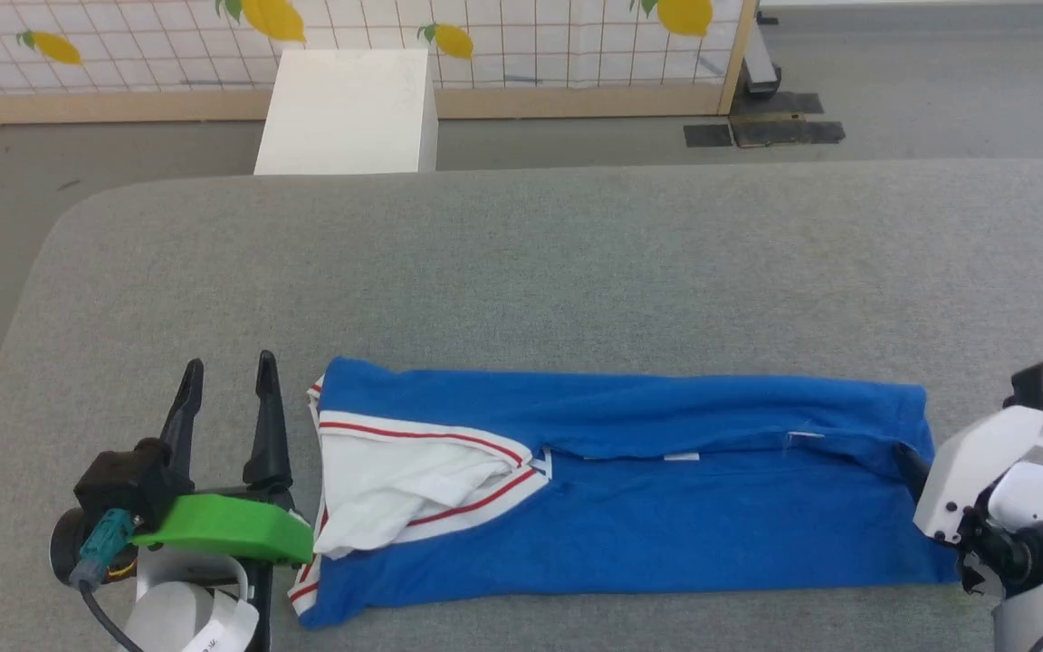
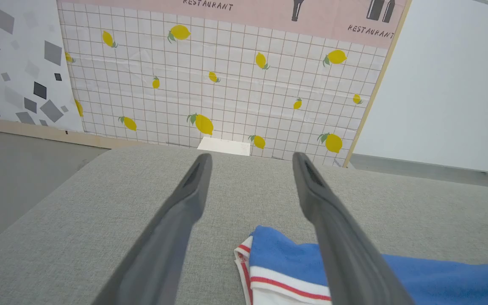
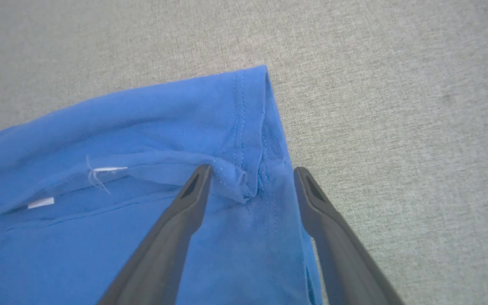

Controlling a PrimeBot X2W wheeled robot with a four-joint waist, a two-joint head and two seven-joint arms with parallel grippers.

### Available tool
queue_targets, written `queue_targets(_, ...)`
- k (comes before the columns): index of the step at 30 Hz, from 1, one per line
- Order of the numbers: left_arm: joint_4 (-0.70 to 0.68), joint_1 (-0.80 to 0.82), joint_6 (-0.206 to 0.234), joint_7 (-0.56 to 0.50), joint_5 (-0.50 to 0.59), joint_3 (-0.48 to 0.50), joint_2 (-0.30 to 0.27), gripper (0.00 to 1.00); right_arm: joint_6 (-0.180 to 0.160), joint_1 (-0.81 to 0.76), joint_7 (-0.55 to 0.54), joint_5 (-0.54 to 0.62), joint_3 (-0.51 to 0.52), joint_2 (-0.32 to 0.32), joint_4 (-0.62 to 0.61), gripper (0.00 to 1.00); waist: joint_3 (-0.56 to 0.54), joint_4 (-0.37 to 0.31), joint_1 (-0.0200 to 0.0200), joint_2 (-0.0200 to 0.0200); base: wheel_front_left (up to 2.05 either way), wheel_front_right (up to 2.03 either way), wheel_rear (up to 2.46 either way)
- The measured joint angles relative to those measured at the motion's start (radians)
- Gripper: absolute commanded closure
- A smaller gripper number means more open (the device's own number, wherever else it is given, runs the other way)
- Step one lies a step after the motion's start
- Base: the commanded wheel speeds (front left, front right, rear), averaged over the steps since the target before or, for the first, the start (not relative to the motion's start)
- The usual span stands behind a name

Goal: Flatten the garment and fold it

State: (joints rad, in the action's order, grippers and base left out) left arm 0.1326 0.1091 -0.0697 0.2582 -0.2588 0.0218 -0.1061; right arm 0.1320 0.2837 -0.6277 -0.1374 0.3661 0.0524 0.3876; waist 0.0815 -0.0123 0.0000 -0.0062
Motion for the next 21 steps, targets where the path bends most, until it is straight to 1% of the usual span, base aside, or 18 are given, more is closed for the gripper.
queue_targets(5,0.005,0.009,-0.02,0.0,0.032,0.023,0.016,0.0,0.0,0.039,-0.087,0.094,0.026,0.0,0.047,0.0,0.021,0.013,0.0,0.0,0.0,0.0,0.0)
queue_targets(7,0.007,0.013,-0.026,0.0,0.04,0.029,0.02,0.0,0.0,0.045,-0.114,0.115,0.036,0.0,0.061,0.0,0.029,0.017,0.0,0.0,0.0,0.0,0.0)
queue_targets(12,0.008,0.02,-0.035,0.0,0.049,0.049,0.031,0.0,0.0,0.07,-0.157,0.115,0.04,0.003,0.084,0.0,0.047,0.024,0.0,0.0,0.0,0.0,0.0)
queue_targets(15,0.008,0.023,-0.04,0.0,0.053,0.059,0.035,0.0,0.0,0.076,-0.169,0.069,0.023,0.011,0.093,0.0,0.054,0.024,0.0,0.0,0.0,0.0,0.0)
queue_targets(16,0.008,0.023,-0.043,0.0,0.055,0.062,0.036,0.0,0.0,0.078,-0.173,0.05,0.016,0.015,0.094,0.23,0.056,0.024,0.0,0.0,0.0,0.0,0.0)
queue_targets(17,0.008,0.023,-0.044,0.0,0.057,0.064,0.036,0.0,0.0,0.078,-0.173,0.041,0.008,0.018,0.093,0.53,0.057,0.023,0.0,0.0,0.0,0.0,0.0)
queue_targets(18,0.008,0.024,-0.044,0.0,0.057,0.067,0.037,0.0,0.0,0.079,-0.172,0.033,0.0,0.019,0.093,0.81,0.059,0.022,0.0,0.0,0.0,0.0,0.0)
queue_targets(19,0.008,0.024,-0.044,0.0,0.057,0.07,0.038,0.0,0.0,0.079,-0.166,0.024,-0.008,0.019,0.089,1.0,0.06,0.02,0.0,0.0,0.0,0.0,0.0)
queue_targets(21,0.009,0.024,-0.045,0.0,0.058,0.072,0.038,0.0,0.0,0.078,-0.149,0.021,-0.013,0.015,0.085,1.0,0.061,0.019,0.0,0.0,0.0,0.0,0.0)
